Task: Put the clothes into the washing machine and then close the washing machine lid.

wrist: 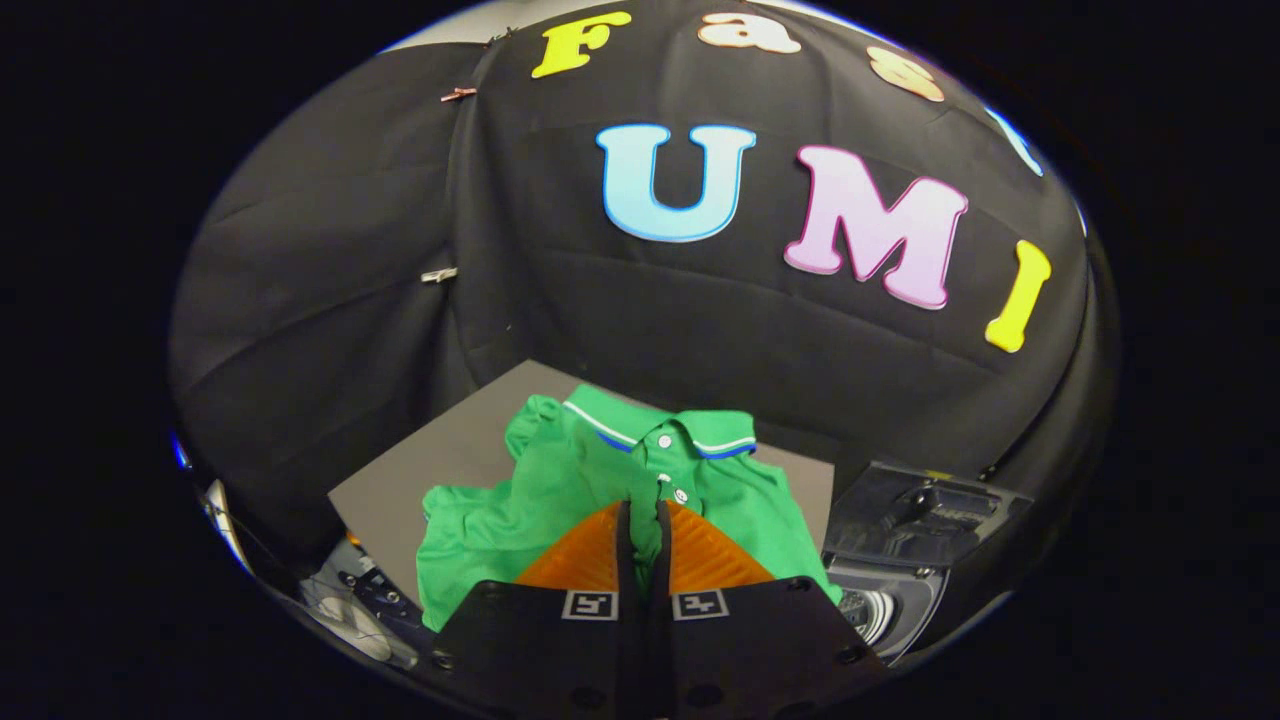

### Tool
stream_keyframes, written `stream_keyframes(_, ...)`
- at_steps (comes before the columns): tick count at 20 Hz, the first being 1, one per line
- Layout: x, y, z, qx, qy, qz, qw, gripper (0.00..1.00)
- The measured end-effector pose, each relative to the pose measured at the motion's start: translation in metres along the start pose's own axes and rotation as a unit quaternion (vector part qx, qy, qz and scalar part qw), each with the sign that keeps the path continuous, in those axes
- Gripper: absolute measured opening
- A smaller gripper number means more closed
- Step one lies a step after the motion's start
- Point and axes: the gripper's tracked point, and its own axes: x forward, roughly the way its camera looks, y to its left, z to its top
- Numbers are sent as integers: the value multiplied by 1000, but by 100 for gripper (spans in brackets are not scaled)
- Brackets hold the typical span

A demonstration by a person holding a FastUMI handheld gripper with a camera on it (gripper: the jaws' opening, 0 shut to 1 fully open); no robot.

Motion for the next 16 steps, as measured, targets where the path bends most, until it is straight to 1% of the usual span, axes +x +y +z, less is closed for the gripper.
stream_keyframes(2,-6,-10,-5,17,11,20,1000,5)
stream_keyframes(5,-15,-29,0,29,6,38,999,5)
stream_keyframes(9,-22,-69,-8,48,10,67,997,5)
stream_keyframes(12,-22,-107,-19,39,11,75,996,5)
stream_keyframes(16,-17,-141,-46,45,29,111,992,5)
